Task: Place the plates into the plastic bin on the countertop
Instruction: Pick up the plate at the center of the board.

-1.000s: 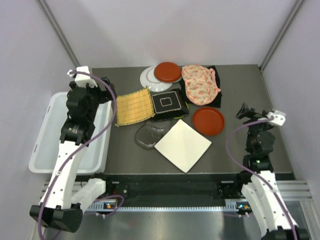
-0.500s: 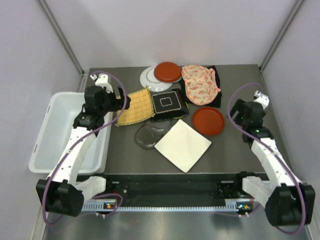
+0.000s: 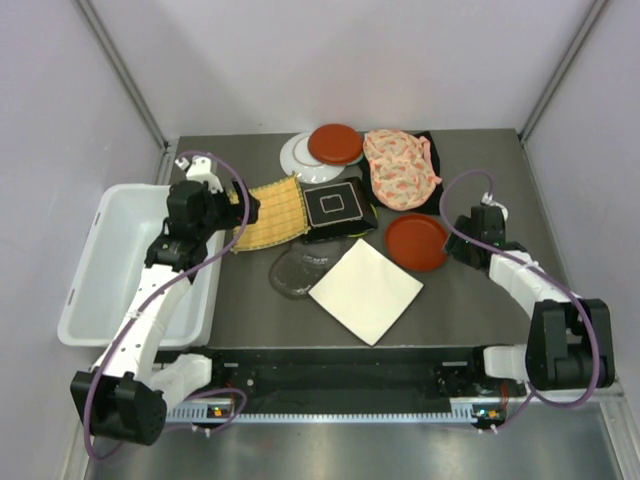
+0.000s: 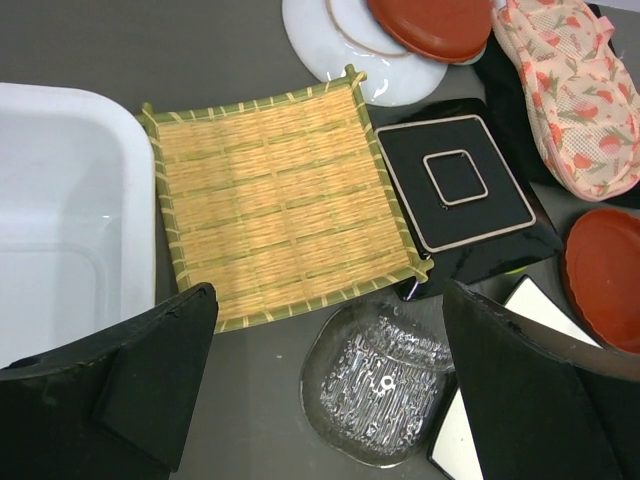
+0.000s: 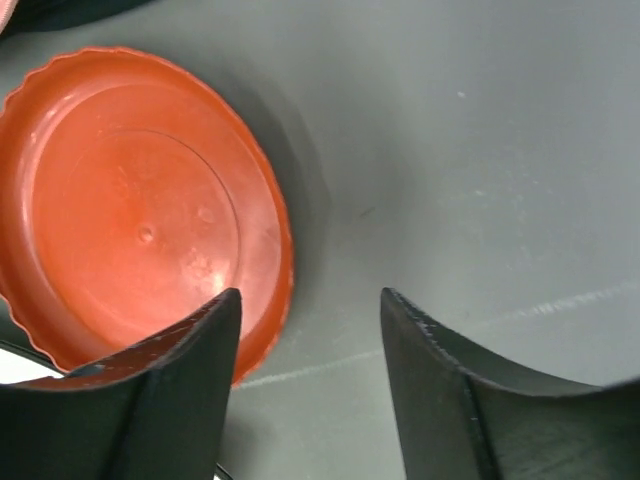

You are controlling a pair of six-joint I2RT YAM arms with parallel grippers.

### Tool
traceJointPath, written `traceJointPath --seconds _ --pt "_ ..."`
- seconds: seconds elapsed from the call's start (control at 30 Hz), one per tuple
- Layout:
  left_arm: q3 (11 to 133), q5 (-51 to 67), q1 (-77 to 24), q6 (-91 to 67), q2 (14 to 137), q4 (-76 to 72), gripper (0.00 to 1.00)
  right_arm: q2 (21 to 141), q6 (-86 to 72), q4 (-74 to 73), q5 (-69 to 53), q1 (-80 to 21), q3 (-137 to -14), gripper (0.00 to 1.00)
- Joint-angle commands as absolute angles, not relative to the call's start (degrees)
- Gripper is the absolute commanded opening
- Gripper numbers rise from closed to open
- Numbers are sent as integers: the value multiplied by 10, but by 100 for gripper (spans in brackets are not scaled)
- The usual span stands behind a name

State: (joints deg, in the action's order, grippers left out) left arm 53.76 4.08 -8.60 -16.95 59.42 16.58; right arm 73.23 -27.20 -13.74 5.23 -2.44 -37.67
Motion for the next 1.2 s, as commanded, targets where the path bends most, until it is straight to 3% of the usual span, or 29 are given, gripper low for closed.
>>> traceJointPath --seconds 0.0,0.13,0.43,0.63,0.93,1.17 --pt "547 54 -84 -183 602 149 99 753 -273 -88 24 -20 -387 54" --pt "548 61 -84 -185 603 150 99 783 -276 -68 11 -20 -381 50" --pt "550 51 -85 -197 621 161 99 831 -281 -70 5 -20 -407 27" --pt "545 70 -85 -211 622 153 99 833 -291 -100 25 -20 -415 1" --pt "522 170 -89 -219 621 117 96 702 -276 -233 126 -20 -429 0" --pt "505 231 -124 -228 609 69 93 542 -264 -235 40 -23 -448 0"
